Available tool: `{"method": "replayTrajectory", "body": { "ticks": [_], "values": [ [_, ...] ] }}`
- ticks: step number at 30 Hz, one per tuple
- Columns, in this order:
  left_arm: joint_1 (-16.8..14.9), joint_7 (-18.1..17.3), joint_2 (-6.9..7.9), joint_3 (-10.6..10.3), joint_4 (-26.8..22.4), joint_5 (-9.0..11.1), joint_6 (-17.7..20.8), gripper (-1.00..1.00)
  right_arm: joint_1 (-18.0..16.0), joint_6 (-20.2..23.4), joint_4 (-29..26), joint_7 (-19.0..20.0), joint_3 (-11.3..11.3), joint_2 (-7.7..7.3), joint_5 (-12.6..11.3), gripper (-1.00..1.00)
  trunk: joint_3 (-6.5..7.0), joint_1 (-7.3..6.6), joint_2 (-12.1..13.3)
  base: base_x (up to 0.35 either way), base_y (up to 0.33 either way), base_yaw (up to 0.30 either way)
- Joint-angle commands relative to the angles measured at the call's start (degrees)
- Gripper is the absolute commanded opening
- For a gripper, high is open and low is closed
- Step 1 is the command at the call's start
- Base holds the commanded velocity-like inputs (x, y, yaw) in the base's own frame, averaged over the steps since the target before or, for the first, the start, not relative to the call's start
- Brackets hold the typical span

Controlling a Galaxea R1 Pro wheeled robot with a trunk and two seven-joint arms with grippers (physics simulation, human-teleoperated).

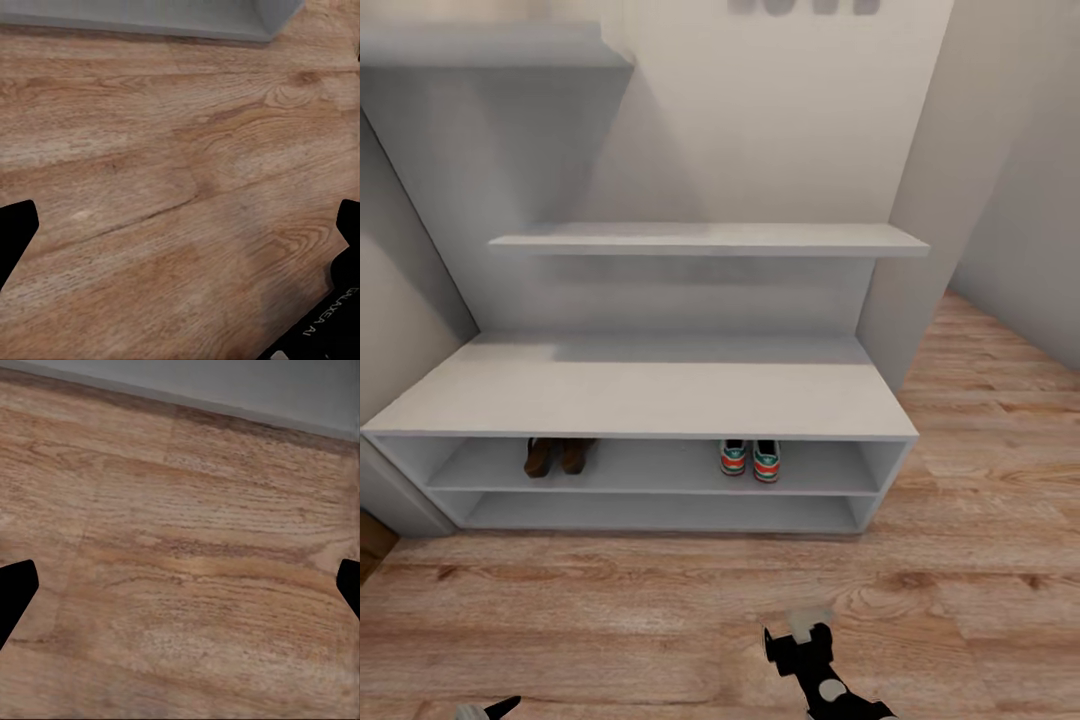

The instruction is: Pick up the two gym shoes and the two sandals from the corridor floor and place them onto the hallstand (shoe rack) in the corridor, making sure they are on the rack and not on the floor. Arrange them so the two gym shoes are next to each other and the two sandals are next to each other.

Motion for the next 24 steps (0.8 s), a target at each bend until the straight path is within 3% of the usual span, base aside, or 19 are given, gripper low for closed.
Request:
{"method": "replayTrajectory", "body": {
  "ticks": [1, 7, 17, 18, 19, 21, 23, 24],
  "values": [
    [-0.04, -0.22, -0.01, 0.13, 0.07, 0.04, -0.2, 1.0, 0.46, -0.22, 0.07, -0.48, 0.21, -0.41, 0.53, 1.0, 0.14, -0.23, 0.4, 0.0, 0.0, 0.0],
    [-0.04, 0.41, -0.01, 0.17, 0.07, 0.06, -0.21, 1.0, 3.76, -3.43, 0.09, -0.33, 0.2, -3.09, 0.59, 1.0, 1.22, -1.55, 2.8, 0.0, 0.0, 0.0],
    [-0.04, 4.98, -0.06, 0.14, 0.15, 0.09, -0.32, 1.0, 10.46, -11.55, 0.16, 1.78, 0.19, -8.66, 0.65, 1.0, 3.02, -3.75, 6.81, 0.0, 0.0, 0.0],
    [-0.04, 5.51, -0.08, 0.13, 0.15, 0.13, -0.3, 1.0, 12.64, -13.21, 0.16, 4.3, 0.19, -10.91, 0.66, 1.0, 3.19, -3.97, 7.22, 0.0, 0.0, 0.0],
    [-0.04, 5.76, -0.09, 0.13, 0.15, 0.17, -0.29, 1.0, 13.6, -13.69, 0.16, 6.1, 0.19, -11.99, 0.64, 1.0, 3.37, -4.19, 7.62, 0.0, 0.0, 0.0],
    [-0.04, 6.06, -0.09, 0.15, 0.18, 0.25, -0.29, 1.0, 14.28, -14.01, 0.13, 8.21, 0.19, -12.88, 0.63, 1.0, 3.73, -4.63, 8.42, 0.0, 0.0, 0.0],
    [-0.04, 7.67, -0.11, 0.2, 0.78, 0.42, -0.32, 1.0, 15.17, -14.37, 0.1, 14.29, 0.13, -14.42, 0.5, 1.0, 4.09, -5.07, 9.22, 0.0, 0.0, 0.0],
    [-0.04, 8.02, -0.14, 0.21, 0.9, 0.44, -0.33, 1.0, 15.24, -14.37, 0.1, 14.88, 0.13, -14.56, 0.49, 1.0, 4.27, -5.29, 9.62, 0.0, 0.0, 0.0]
  ]
}}
